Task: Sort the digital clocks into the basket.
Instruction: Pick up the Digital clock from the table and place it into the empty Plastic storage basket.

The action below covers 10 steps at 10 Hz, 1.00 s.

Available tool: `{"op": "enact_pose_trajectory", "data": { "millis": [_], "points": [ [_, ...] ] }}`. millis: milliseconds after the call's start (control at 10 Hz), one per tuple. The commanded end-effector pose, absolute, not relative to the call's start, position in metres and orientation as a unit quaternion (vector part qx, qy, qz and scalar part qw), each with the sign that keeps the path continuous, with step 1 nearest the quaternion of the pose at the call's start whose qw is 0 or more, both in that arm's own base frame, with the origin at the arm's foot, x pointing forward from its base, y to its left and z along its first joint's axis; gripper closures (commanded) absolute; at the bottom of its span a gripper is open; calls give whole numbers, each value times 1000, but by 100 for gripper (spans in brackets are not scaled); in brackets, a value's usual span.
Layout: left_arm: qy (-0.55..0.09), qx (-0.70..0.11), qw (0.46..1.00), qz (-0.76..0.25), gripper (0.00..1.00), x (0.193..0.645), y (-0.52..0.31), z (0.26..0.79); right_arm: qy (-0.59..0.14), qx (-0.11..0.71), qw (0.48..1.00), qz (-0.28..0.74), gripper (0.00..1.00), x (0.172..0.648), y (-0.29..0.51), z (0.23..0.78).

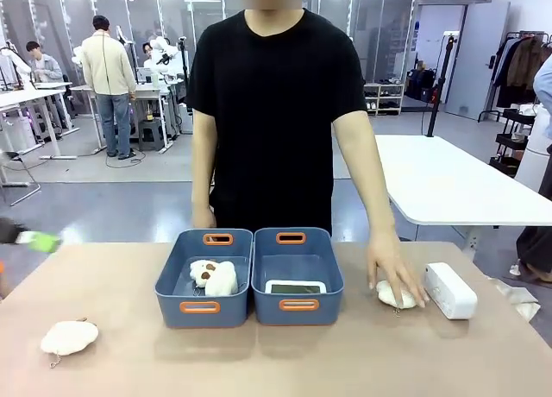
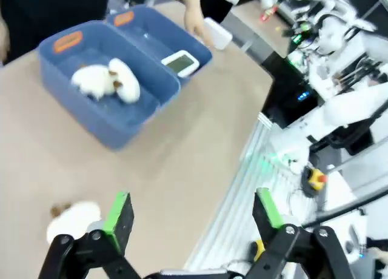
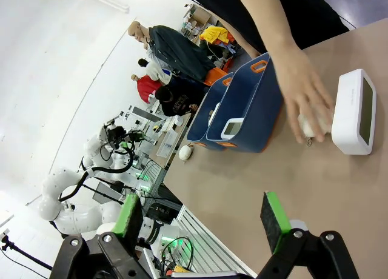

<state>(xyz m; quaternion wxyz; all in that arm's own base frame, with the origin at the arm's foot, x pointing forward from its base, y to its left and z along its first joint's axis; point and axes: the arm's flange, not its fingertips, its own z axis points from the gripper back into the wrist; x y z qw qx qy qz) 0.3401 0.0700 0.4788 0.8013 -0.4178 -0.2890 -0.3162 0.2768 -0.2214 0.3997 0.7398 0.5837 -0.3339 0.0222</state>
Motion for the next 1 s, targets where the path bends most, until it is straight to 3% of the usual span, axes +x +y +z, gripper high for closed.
{"op": "enact_pose_trajectory", "data": {
  "millis": [0, 300, 600, 700, 900],
  "points": [
    [-237, -488, 776, -322, 0, 363, 140, 477, -336, 586, 737, 22, 0, 277, -221, 402],
    [-230, -545, 763, -259, 0, 381, 208, 450, -336, 586, 737, 22, 0, 277, -221, 402],
    [-279, -559, 765, -157, 0, 399, 246, 407, -336, 586, 737, 22, 0, 277, -221, 402],
    [-247, -549, 769, -217, 0, 384, 225, 422, -336, 586, 737, 22, 0, 277, -221, 402],
    [-247, -549, 769, -217, 0, 384, 225, 422, -336, 586, 737, 22, 0, 277, -221, 402]
  ]
}}
